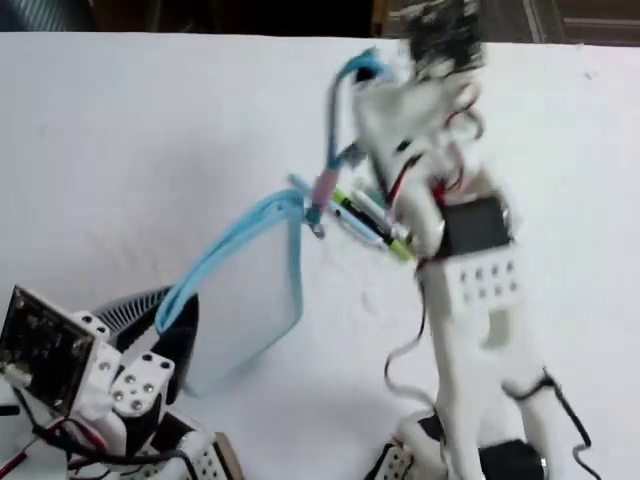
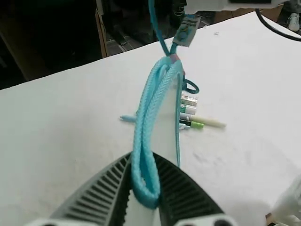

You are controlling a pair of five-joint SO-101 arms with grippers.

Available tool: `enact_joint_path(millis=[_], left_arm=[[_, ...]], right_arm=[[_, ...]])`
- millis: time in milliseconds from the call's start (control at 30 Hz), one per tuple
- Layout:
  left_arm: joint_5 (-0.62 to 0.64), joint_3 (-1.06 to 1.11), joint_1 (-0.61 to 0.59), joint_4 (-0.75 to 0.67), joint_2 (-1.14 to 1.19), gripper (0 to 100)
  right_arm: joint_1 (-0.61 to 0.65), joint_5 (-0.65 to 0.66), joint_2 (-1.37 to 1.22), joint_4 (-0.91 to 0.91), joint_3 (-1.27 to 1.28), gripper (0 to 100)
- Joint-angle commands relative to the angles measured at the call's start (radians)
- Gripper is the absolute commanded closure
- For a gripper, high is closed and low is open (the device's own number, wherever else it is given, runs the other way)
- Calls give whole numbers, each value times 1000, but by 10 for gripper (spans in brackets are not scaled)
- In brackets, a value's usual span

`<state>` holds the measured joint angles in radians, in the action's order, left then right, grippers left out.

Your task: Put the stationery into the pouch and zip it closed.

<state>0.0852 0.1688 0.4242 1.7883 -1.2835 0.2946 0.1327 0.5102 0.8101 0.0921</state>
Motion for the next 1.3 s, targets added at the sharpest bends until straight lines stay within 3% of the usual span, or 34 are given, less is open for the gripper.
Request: enact_joint_path(millis=[0, 167, 333, 433, 733, 800, 900, 1000, 1267], left_arm=[[-6, -2, -1, -3, 7, 977], [-8, 37, -15, -12, 7, 976], [-18, 138, -165, -130, 8, 976], [-54, 203, -203, -203, 7, 976], [-57, 213, -209, -213, 7, 976], [-58, 213, -237, -193, 7, 976], [-58, 213, -306, -186, 7, 972], [-58, 219, -335, -172, 7, 950], [-58, 328, -338, -117, 7, 775]], right_arm=[[90, 51, 128, 87, -57, 505], [85, 152, 240, 311, -57, 550], [131, 238, 329, 716, -57, 552], [148, 242, 389, 819, -57, 552], [-88, 232, 367, 897, 89, 554], [-114, 173, 297, 895, 135, 555], [-116, 60, 145, 894, 137, 555], [-76, 58, -39, 888, 118, 555], [-19, 58, -398, 837, -100, 555]])
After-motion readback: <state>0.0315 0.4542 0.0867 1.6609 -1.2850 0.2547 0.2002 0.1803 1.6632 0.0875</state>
